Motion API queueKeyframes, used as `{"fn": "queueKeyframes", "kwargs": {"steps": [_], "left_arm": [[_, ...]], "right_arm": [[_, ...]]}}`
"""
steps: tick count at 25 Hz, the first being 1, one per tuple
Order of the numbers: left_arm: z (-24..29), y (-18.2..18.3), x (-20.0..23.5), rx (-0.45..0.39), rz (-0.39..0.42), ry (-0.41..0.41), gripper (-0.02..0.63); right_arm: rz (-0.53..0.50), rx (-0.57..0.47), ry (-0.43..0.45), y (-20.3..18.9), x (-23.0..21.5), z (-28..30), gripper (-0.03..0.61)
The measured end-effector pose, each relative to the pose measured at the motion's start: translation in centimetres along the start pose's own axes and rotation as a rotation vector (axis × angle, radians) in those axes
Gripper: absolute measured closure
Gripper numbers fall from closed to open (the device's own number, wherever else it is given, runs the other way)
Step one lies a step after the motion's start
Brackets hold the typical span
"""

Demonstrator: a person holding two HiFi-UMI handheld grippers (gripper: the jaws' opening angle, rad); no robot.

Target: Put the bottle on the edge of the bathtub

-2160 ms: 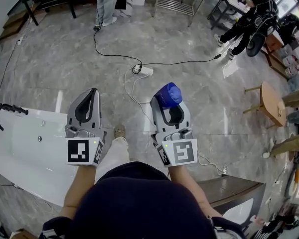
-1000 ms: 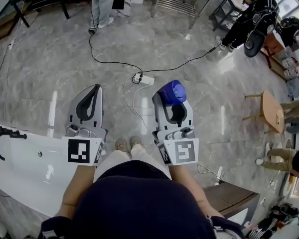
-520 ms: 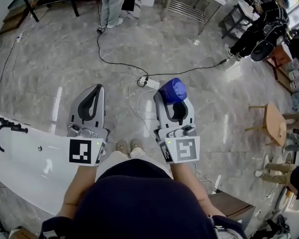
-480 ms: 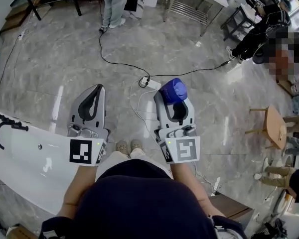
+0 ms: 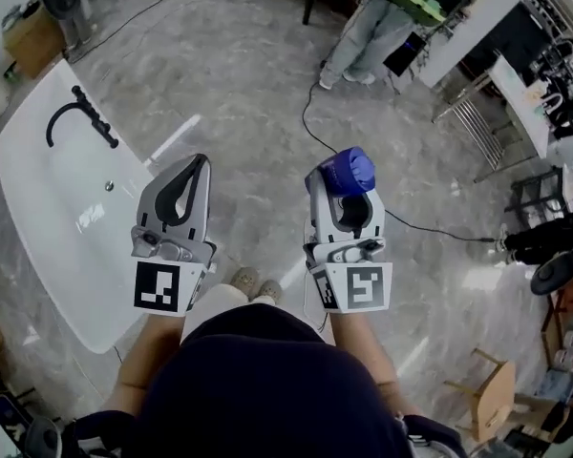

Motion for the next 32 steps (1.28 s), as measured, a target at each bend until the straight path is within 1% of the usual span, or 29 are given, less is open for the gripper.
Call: {"fn": "queueKeyframes", "kwargs": {"steps": [3,7,10,13,16,21,26,29,32], "left_arm": [[-4.3,-0.6,4.6,0.017,0.019,0.186,0.611],[-10.3,-0.7,8.5,0.051,0.030,0.392,0.611],[-14.2,-1.1,10.5,0.073,0.028,0.495,0.611],[-17.0,-1.7,12.1,0.093,0.020,0.560,0.611],[-18.6,-2.4,13.3,0.104,0.007,0.597,0.611],[-19.4,-4.8,15.3,0.119,-0.013,0.599,0.611],[-18.6,-8.9,16.6,0.157,-0.049,0.587,0.611],[-18.2,-11.4,18.0,0.155,-0.052,0.583,0.611],[-17.4,-14.6,19.1,0.154,-0.078,0.570,0.611]], "right_arm": [[-0.002,-0.017,0.171,0.2,4.7,3.9,0.420],[0.014,-0.038,0.355,0.5,10.4,6.8,0.420],[0.021,-0.041,0.446,0.5,14.3,8.0,0.420],[0.027,-0.035,0.510,0.3,17.7,8.9,0.420],[0.027,-0.018,0.560,-0.3,20.3,9.6,0.420],[0.019,0.006,0.604,-2.8,23.6,11.0,0.420],[0.050,0.022,0.646,-7.1,25.6,12.9,0.420],[0.044,0.008,0.669,-9.6,27.1,14.5,0.420],[0.038,0.014,0.687,-12.5,28.3,15.9,0.420]]}}
Point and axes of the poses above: the fingertips, and each gripper's own axes: z forward along the fingers, x to its left, y out of its top, the point moved 6 cm from there along -z, backward along the fingers, and after that the axes turned 4 degrees about x, right-handed, at the moved point
